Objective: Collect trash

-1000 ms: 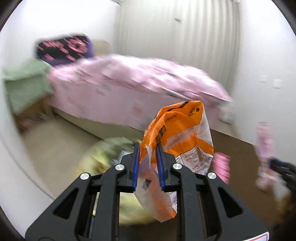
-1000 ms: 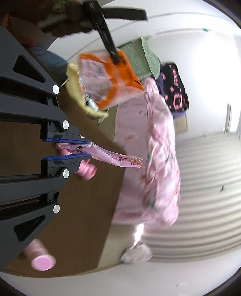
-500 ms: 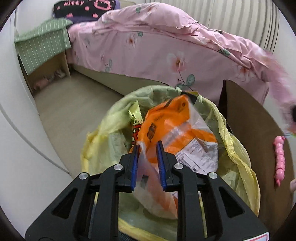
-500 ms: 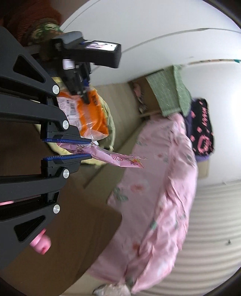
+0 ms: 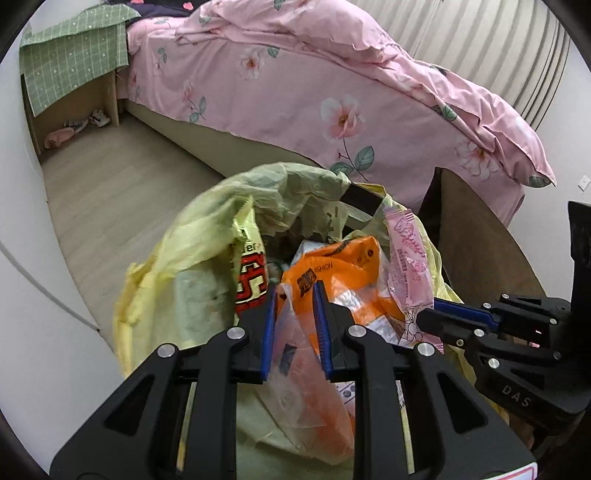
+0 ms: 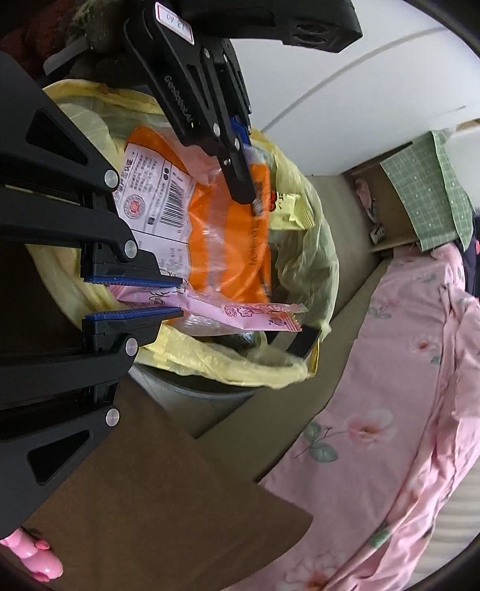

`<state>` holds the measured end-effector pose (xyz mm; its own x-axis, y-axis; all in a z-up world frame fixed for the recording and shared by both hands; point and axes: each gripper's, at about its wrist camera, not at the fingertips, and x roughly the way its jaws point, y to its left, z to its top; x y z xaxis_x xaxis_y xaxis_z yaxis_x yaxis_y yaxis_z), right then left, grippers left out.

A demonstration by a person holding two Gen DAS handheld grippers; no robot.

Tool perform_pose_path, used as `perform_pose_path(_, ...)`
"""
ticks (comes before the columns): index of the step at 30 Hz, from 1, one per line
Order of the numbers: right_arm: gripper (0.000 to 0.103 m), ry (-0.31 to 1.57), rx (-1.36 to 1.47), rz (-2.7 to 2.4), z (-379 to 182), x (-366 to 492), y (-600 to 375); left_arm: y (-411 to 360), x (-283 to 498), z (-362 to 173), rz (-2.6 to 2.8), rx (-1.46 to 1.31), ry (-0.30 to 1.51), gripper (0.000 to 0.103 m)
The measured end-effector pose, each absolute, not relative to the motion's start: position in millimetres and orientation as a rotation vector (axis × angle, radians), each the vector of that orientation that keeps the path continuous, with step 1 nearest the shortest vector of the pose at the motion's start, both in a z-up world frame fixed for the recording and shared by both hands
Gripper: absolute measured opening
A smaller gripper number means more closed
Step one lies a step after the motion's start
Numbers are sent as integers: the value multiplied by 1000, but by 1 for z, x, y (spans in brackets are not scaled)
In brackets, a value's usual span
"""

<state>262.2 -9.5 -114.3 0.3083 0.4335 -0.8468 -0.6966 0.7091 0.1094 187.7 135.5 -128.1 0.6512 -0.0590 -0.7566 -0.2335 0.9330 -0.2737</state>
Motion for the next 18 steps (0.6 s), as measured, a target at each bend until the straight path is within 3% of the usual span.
perform_pose_path(7, 12, 970, -307, 770, -111, 259, -12, 141, 189, -123, 93, -434, 851, 19)
perform_pose_path(9, 16, 968, -302, 779, -109, 255, -12, 142, 185, -117, 97, -442, 839, 31)
perform_pose_path(10, 24, 971, -300, 778, -107, 252, -13, 143, 183, -112, 95, -457, 827, 37)
perform_pose_path(12, 38, 955, -289, 774, -103, 247, -18, 144, 178, -102, 96, -468, 806, 60)
perform_pose_path(13, 42, 941, -277, 773, -99, 244, -21, 143, 176, -95, 101, -461, 791, 62)
perform_pose_path(18, 43, 833, -263, 741, -69, 212, -49, 131, 156, -55, 113, -410, 721, 81)
